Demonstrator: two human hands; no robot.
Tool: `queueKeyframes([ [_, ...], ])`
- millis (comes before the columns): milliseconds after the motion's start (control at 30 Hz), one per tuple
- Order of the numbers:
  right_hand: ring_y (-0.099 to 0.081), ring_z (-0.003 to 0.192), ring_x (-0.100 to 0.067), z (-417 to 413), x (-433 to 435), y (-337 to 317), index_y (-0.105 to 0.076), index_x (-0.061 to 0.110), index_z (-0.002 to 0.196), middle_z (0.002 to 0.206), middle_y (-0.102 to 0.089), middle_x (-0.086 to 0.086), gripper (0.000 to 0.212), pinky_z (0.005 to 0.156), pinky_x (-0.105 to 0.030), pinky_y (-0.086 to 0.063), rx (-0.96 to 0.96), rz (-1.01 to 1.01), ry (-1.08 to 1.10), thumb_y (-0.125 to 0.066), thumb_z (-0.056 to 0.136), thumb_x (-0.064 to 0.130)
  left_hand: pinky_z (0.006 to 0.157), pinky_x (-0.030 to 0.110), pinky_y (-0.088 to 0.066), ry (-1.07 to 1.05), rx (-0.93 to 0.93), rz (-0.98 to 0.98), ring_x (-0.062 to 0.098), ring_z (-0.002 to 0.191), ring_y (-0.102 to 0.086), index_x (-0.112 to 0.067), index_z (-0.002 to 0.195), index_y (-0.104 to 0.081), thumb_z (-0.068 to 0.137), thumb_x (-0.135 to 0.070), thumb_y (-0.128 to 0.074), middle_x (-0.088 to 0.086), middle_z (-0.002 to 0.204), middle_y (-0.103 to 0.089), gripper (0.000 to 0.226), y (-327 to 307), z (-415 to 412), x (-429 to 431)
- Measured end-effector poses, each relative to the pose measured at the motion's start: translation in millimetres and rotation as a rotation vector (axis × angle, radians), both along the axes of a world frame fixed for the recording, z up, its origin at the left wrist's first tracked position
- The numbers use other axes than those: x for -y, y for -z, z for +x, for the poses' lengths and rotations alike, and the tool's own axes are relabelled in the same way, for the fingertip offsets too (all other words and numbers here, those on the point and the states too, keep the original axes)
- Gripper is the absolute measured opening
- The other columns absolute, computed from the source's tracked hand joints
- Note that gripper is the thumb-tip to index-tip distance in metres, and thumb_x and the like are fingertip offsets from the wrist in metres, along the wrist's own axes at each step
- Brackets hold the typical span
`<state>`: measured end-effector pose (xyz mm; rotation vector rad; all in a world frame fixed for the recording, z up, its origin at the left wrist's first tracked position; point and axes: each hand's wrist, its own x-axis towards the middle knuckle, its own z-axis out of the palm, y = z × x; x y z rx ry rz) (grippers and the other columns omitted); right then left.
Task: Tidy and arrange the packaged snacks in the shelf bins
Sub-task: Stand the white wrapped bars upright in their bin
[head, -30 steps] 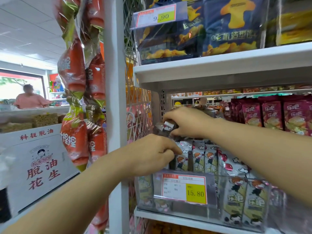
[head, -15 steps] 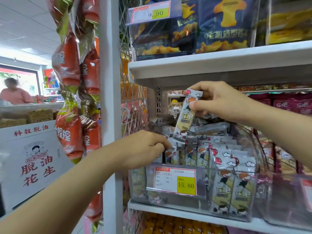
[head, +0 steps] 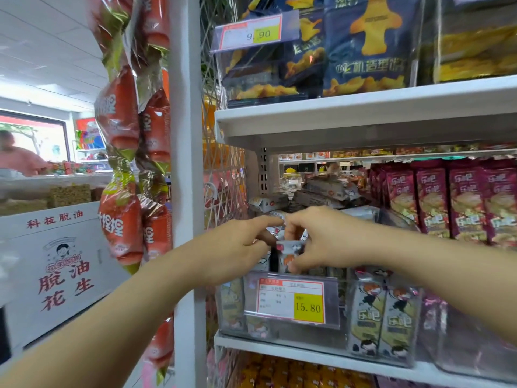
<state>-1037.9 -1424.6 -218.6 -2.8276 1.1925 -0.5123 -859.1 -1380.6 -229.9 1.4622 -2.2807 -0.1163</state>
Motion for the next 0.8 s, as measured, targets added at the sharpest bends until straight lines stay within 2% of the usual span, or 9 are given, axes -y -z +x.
queueKeyframes([
  [100,-0.054,0.072,-0.015,5.8,3.4,3.6,-0.055,0.017,0.082,0.083,-0.06,-0.002,0.03,0.061,-0.028,-0.041,-0.035,-0.047,0.003,-0.078,0.073,0.034,0.086,0.012,-0.044,0.032,-0.087,-0.066,-0.01,0.103,-0.054,-0.04,0.127,-0.05,0.098,-0.018,-0.043,-0.02,0.119,-0.061,0.037,4.4,3.7,-2.1],
  [200,-0.054,0.068,-0.007,1.4,4.4,-1.3,-0.057,0.021,0.083,0.081,-0.061,0.005,0.033,0.059,-0.021,-0.041,-0.052,0.002,0.006,-0.08,0.07,0.041,0.079,0.008,-0.041,0.045,-0.049,-0.158,-0.011,0.096,-0.054,-0.032,0.114,-0.064,0.097,-0.016,-0.044,-0.02,0.11,-0.064,0.031,10.1,4.9,-3.4],
  [300,-0.057,0.064,0.006,-9.9,3.1,-13.2,-0.064,0.025,0.09,0.082,-0.065,0.011,0.031,0.057,-0.009,-0.043,-0.042,0.105,0.01,-0.079,0.07,0.042,0.086,0.013,-0.042,0.048,0.038,-0.209,-0.007,0.1,-0.054,-0.031,0.118,-0.065,0.096,-0.016,-0.042,-0.018,0.117,-0.063,0.035,16.7,5.1,-3.4],
  [400,-0.059,0.072,0.002,-28.7,13.6,-31.1,-0.066,0.025,0.088,0.089,-0.067,0.013,0.018,0.063,-0.013,-0.046,0.068,-0.05,0.109,-0.073,0.078,0.038,0.092,0.019,-0.043,0.041,0.042,-0.243,-0.005,0.105,-0.052,-0.032,0.122,-0.062,0.096,-0.019,-0.039,-0.018,0.12,-0.061,0.037,21.7,6.9,-3.6],
  [500,-0.056,0.091,-0.014,-44.8,31.9,-38.7,-0.06,0.022,0.115,0.111,-0.063,0.001,0.032,0.076,-0.027,-0.045,0.025,-0.333,0.354,-0.066,0.086,0.036,0.092,0.019,-0.043,0.05,0.031,-0.285,-0.005,0.106,-0.052,-0.033,0.12,-0.062,0.09,-0.028,-0.032,-0.018,0.118,-0.062,0.043,26.6,6.2,-2.0],
  [567,-0.057,0.101,-0.022,-50.0,42.1,-35.8,-0.047,0.022,0.135,0.121,-0.06,-0.006,0.048,0.082,-0.031,-0.049,-0.072,-0.321,0.445,-0.061,0.09,0.034,0.091,0.018,-0.043,0.049,0.026,-0.296,-0.005,0.105,-0.052,-0.033,0.119,-0.063,0.087,-0.029,-0.031,-0.019,0.116,-0.062,0.046,28.0,4.9,-0.6],
  [600,-0.057,0.1,-0.023,-50.5,45.3,-34.3,-0.042,0.023,0.14,0.124,-0.058,-0.008,0.051,0.08,-0.031,-0.049,-0.092,-0.298,0.452,-0.059,0.092,0.032,0.09,0.017,-0.043,0.047,0.025,-0.299,-0.004,0.105,-0.052,-0.033,0.118,-0.063,0.086,-0.028,-0.031,-0.019,0.116,-0.062,0.046,28.1,4.5,-0.3],
  [700,-0.053,0.073,-0.017,-49.5,52.0,-31.7,-0.04,0.023,0.142,0.117,-0.059,-0.01,0.051,0.063,-0.027,-0.043,-0.048,-0.265,0.421,-0.057,0.093,0.026,0.087,0.015,-0.042,0.049,0.019,-0.296,-0.004,0.104,-0.052,-0.032,0.117,-0.064,0.086,-0.028,-0.031,-0.018,0.115,-0.063,0.046,27.1,3.6,-0.6],
  [800,-0.055,0.075,-0.018,-48.8,56.6,-31.9,-0.051,0.019,0.133,0.109,-0.062,-0.01,0.044,0.062,-0.026,-0.038,0.035,-0.302,0.396,-0.062,0.09,0.024,0.085,0.01,-0.039,0.042,0.02,-0.293,-0.003,0.104,-0.051,-0.03,0.117,-0.064,0.091,-0.023,-0.035,-0.017,0.114,-0.064,0.04,26.8,2.9,-1.5],
])
